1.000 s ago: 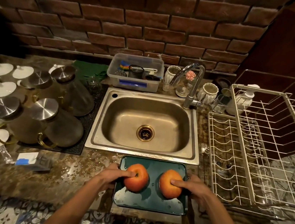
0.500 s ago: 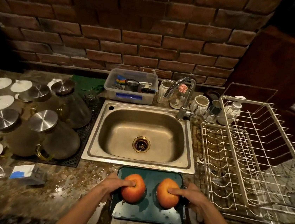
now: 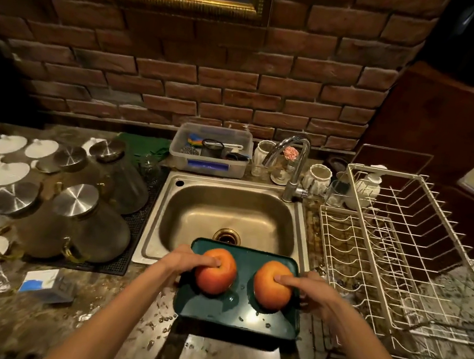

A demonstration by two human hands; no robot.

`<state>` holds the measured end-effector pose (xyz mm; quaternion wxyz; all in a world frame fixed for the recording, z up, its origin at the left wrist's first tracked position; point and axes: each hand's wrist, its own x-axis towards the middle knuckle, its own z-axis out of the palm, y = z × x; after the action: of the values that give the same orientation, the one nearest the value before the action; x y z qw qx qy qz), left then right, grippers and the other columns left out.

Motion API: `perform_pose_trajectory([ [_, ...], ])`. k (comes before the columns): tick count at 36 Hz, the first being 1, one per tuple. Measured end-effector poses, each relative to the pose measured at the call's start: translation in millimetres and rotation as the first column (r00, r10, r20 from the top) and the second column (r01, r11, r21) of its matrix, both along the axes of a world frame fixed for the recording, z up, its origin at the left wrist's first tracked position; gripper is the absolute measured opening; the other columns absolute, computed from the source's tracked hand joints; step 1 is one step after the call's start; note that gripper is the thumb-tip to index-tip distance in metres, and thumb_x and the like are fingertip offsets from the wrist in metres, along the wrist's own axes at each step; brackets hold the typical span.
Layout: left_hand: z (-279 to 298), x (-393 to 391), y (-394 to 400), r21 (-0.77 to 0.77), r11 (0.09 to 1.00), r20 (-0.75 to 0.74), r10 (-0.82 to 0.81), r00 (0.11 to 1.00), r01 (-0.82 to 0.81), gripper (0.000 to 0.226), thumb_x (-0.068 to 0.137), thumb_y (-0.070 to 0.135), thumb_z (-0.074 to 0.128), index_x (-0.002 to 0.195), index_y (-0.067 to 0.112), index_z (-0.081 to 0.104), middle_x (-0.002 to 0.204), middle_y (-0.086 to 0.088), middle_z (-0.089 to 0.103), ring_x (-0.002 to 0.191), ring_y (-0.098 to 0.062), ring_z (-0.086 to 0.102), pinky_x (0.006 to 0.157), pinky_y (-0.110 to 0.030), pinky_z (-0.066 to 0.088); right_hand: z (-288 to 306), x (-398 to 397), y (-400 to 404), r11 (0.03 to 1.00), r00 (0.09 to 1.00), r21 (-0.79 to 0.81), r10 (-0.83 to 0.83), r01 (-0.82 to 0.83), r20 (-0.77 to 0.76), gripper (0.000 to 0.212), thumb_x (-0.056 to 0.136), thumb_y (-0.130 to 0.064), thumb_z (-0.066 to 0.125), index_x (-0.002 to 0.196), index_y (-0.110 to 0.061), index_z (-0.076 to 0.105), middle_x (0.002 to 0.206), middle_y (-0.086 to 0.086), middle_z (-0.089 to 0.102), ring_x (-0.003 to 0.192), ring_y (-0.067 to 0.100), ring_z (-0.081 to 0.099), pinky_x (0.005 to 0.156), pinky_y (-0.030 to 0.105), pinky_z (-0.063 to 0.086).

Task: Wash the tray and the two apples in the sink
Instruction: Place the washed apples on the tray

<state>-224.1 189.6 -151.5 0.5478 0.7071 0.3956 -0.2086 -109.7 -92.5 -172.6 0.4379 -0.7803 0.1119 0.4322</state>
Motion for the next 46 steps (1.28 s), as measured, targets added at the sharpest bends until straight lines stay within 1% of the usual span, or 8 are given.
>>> perform_pose_trajectory([
  [8, 39, 18, 16, 0.029, 0.999, 0.038, -0.015, 0.999, 0.014, 0.05, 0.071, 0.045, 0.086, 0.093, 0.009, 0.058, 0.098, -0.01, 0.062, 0.087, -0.023, 0.06, 0.066, -0.031, 0.048, 43, 20, 17, 0.999, 0.996, 0.039, -0.018, 0.015, 0.082, 0.082, 0.062, -0.047, 0.092, 0.122, -0.013, 0.047, 0.106, 0.004, 0.053, 0.096, 0.025, 0.058, 0.07, 0.039, 0.054],
  [11, 59, 27, 20, 0.005, 1.0, 0.01, 0.0, 1.0, 0.0, 0.065, 0.069, 0.045, 0.088, 0.108, 0.013, 0.048, 0.115, -0.014, 0.056, 0.105, -0.033, 0.058, 0.088, -0.049, 0.052, 58, 30, 20, 0.999, 0.995, 0.038, -0.017, 0.014, 0.101, 0.067, 0.064, -0.047, 0.091, 0.106, -0.016, 0.048, 0.103, 0.007, 0.053, 0.093, 0.025, 0.057, 0.09, 0.049, 0.056],
  [16, 95, 41, 29, 0.031, 0.999, 0.004, -0.016, 1.0, 0.016, 0.096, 0.069, 0.047, 0.088, 0.142, 0.01, 0.037, 0.139, -0.023, 0.045, 0.121, -0.044, 0.051, 0.087, -0.059, 0.048, 94, 45, 22, 0.998, 0.994, 0.069, 0.005, -0.013, 0.111, 0.081, 0.064, -0.044, 0.092, 0.123, -0.014, 0.047, 0.124, 0.015, 0.054, 0.1, 0.031, 0.06, 0.061, 0.038, 0.055],
  [22, 129, 62, 32, 0.039, 0.999, 0.027, -0.033, 0.999, 0.032, 0.107, 0.069, 0.051, 0.086, 0.152, 0.017, 0.03, 0.154, -0.025, 0.033, 0.133, -0.049, 0.042, 0.089, -0.062, 0.043, 135, 67, 22, 0.994, 0.983, 0.089, 0.039, -0.056, 0.18, 0.086, 0.067, -0.046, 0.09, 0.133, -0.011, 0.047, 0.137, 0.025, 0.051, 0.121, 0.038, 0.059, 0.099, 0.059, 0.053],
  [27, 154, 80, 35, 0.052, 0.997, 0.063, -0.055, 0.996, 0.052, 0.116, 0.061, 0.053, 0.09, 0.153, 0.016, 0.03, 0.153, -0.028, 0.034, 0.13, -0.05, 0.046, 0.095, -0.067, 0.045, 173, 78, 16, 0.992, 0.98, 0.098, 0.055, -0.075, 0.189, 0.111, 0.044, -0.052, 0.09, 0.137, -0.013, 0.046, 0.135, 0.02, 0.049, 0.118, 0.04, 0.057, 0.081, 0.049, 0.057],
  [33, 180, 107, 24, 0.039, 0.996, 0.082, -0.088, 0.993, 0.085, 0.122, 0.056, 0.054, 0.092, 0.154, 0.021, 0.028, 0.157, -0.024, 0.031, 0.132, -0.05, 0.044, 0.102, -0.07, 0.042, 200, 101, 0, 0.991, 0.977, 0.104, 0.065, -0.087, 0.201, 0.101, 0.053, -0.051, 0.088, 0.138, -0.016, 0.047, 0.141, 0.026, 0.049, 0.123, 0.043, 0.057, 0.1, 0.059, 0.05],
  [37, 189, 126, 7, 0.046, 0.995, 0.118, -0.095, 0.988, 0.09, 0.116, 0.056, 0.053, 0.091, 0.151, 0.021, 0.032, 0.155, -0.022, 0.034, 0.132, -0.048, 0.045, 0.102, -0.069, 0.042, 213, 119, -16, 0.992, 0.976, 0.088, 0.066, -0.086, 0.21, 0.109, 0.049, -0.052, 0.089, 0.142, -0.017, 0.046, 0.116, 0.017, 0.053, 0.091, 0.031, 0.059, 0.104, 0.061, 0.048],
  [46, 203, 172, -48, 0.031, 0.993, 0.138, -0.12, 0.983, 0.117, 0.1, 0.065, 0.053, 0.088, 0.146, 0.021, 0.039, 0.155, -0.02, 0.032, 0.132, -0.047, 0.043, 0.082, -0.056, 0.046, 231, 156, -64, 0.993, 0.973, 0.11, 0.008, -0.034, 0.233, 0.112, 0.048, -0.048, 0.091, 0.144, -0.018, 0.042, 0.142, 0.029, 0.044, 0.121, 0.044, 0.055, 0.101, 0.061, 0.048],
])
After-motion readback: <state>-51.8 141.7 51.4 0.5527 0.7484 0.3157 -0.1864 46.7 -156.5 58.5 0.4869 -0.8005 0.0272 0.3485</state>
